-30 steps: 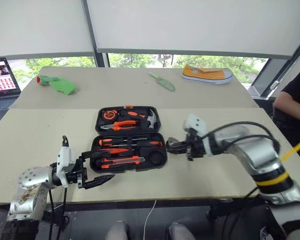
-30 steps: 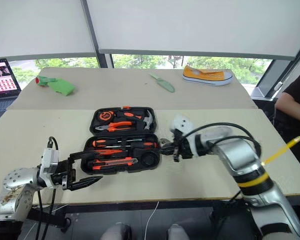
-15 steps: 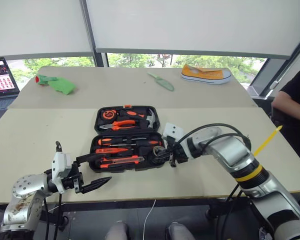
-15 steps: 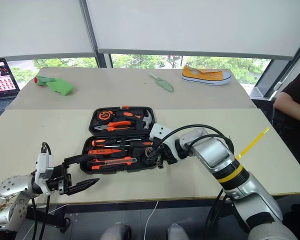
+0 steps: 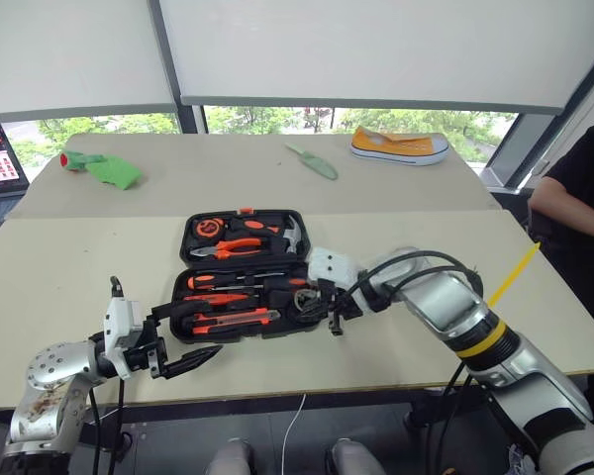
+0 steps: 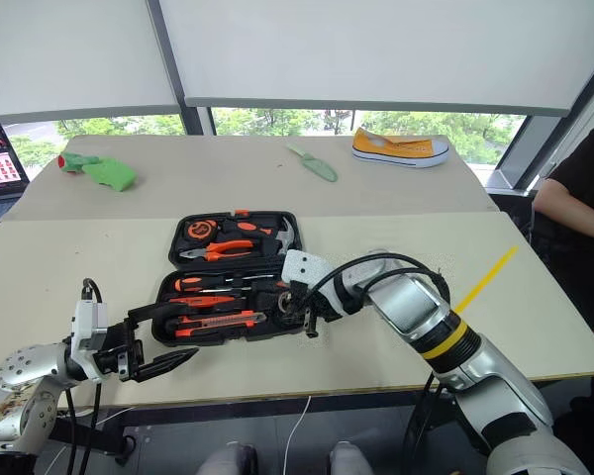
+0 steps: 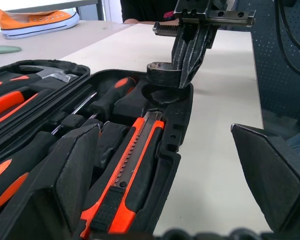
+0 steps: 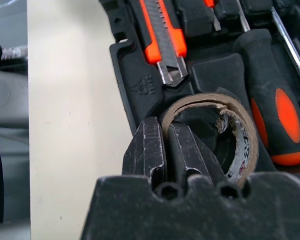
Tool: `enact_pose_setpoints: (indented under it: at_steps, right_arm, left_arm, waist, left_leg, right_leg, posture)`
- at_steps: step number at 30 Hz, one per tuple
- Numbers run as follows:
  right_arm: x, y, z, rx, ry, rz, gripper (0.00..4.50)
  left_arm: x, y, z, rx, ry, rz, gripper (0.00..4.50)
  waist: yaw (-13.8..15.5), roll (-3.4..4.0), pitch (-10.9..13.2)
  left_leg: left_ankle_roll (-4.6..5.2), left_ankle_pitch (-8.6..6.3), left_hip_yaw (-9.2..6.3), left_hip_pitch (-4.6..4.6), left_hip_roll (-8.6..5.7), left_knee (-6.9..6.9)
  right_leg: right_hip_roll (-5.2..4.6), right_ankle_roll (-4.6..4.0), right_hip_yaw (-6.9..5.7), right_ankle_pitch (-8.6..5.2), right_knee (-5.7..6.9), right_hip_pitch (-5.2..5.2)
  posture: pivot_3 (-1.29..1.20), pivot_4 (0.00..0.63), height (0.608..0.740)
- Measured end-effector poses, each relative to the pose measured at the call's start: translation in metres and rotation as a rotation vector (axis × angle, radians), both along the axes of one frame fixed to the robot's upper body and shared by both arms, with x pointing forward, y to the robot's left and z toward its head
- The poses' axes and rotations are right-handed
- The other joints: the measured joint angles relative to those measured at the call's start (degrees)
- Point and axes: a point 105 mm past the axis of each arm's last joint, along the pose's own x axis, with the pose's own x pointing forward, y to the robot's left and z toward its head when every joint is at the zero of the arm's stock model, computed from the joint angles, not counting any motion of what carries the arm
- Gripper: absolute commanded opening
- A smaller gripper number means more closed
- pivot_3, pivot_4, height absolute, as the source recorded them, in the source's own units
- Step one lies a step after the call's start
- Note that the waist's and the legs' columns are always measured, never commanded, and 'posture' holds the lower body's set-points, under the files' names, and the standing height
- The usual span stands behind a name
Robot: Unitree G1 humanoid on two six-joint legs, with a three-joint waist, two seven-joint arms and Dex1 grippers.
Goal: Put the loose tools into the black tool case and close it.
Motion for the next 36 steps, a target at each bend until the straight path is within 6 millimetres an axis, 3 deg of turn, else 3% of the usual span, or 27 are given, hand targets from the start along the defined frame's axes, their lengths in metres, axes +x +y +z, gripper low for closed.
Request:
enact_pose_setpoints:
  at_steps: [6,18,27,31,33,36]
  right_arm:
    - [-0.004,0.013,0.006,0.027,0.004,0.038,0.05]
    - [0.005,-0.002,-0.012,-0.060,0.051,-0.020,0.05]
    - [0.008,-0.004,-0.003,-0.068,0.031,-0.033,2.91]
    - [-0.016,-0.005,0.012,-0.003,0.155,0.080,4.31]
    - [-0.022,-0.015,0.027,0.036,0.190,0.113,4.41]
    - [-0.002,-0.043,0.048,0.106,0.115,0.028,4.50]
  left_arm:
    - [0.000,0.000,-0.001,0.004,0.003,0.005,4.50]
    - [-0.003,0.002,-0.006,0.012,0.019,0.011,4.50]
    - [-0.003,0.002,-0.005,0.012,0.009,0.019,4.50]
    - [0.000,0.012,-0.005,0.036,0.025,0.054,4.50]
    - [0.006,0.025,-0.002,0.043,0.025,0.119,4.50]
    - [0.024,0.055,0.011,0.028,-0.009,0.278,3.88]
  waist:
    - [0.24,0.01,0.01]
    - [0.50,0.01,0.01]
    - [0.60,0.02,0.02]
    - [0.54,0.02,0.07]
    - [0.69,0.03,0.08]
    - [0.80,0.01,0.08]
  left_leg:
    - [0.00,0.00,0.01,-0.02,0.00,-0.01]
    - [-0.01,-0.01,0.06,-0.03,-0.01,-0.01]
    - [-0.02,-0.02,0.09,-0.05,-0.03,-0.07]
    - [-0.02,-0.02,0.07,-0.09,-0.02,-0.08]
    - [-0.01,-0.01,0.05,-0.09,-0.03,-0.08]
    - [-0.03,-0.01,0.08,-0.06,-0.04,-0.04]
  right_leg:
    - [0.00,-0.01,0.00,-0.01,-0.01,-0.01]
    - [-0.04,-0.01,0.00,-0.01,-0.02,-0.03]
    - [-0.09,0.00,-0.01,-0.03,-0.07,-0.05]
    - [-0.07,-0.01,-0.01,-0.03,-0.06,-0.08]
    - [-0.08,0.00,-0.04,-0.03,-0.06,-0.06]
    - [-0.14,0.00,-0.06,-0.03,-0.09,-0.05]
  posture:
    - [0.00,0.150,0.740]
    - [0.00,0.150,0.740]
    - [0.00,0.150,0.740]
    - [0.00,0.150,0.740]
    - [0.00,0.150,0.740]
    - [0.00,0.150,0.740]
